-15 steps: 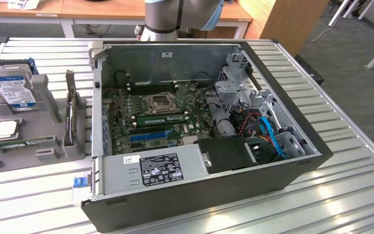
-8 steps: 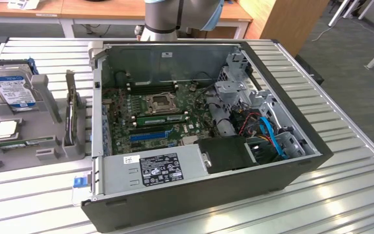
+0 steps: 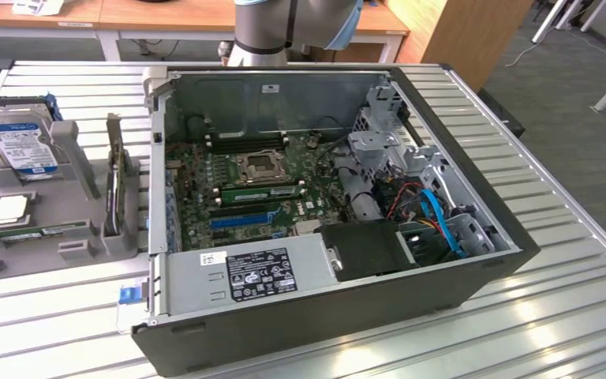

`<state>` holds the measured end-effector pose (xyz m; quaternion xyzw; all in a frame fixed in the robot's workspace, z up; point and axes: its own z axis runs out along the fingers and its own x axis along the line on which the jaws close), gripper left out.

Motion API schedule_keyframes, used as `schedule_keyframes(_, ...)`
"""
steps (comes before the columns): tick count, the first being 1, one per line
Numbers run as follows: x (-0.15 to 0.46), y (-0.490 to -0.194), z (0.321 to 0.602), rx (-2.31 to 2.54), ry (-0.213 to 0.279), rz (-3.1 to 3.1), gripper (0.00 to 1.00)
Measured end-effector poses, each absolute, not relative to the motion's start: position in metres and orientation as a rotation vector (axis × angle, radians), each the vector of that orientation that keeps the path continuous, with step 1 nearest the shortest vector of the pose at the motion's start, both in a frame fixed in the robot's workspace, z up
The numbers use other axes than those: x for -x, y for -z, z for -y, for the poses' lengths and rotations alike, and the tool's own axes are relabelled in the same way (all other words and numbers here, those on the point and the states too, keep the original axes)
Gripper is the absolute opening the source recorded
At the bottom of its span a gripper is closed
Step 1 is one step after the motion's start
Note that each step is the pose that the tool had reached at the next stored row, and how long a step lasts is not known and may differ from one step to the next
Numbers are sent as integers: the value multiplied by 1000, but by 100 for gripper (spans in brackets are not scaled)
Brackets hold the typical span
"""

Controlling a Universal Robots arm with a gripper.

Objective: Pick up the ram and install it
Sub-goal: 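Press down the ram until it locks into place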

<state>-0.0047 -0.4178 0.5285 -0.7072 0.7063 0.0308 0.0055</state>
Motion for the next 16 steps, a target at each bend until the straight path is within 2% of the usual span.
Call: schedule_keyframes(16,8,-499,418,2211,-88,-2207,10)
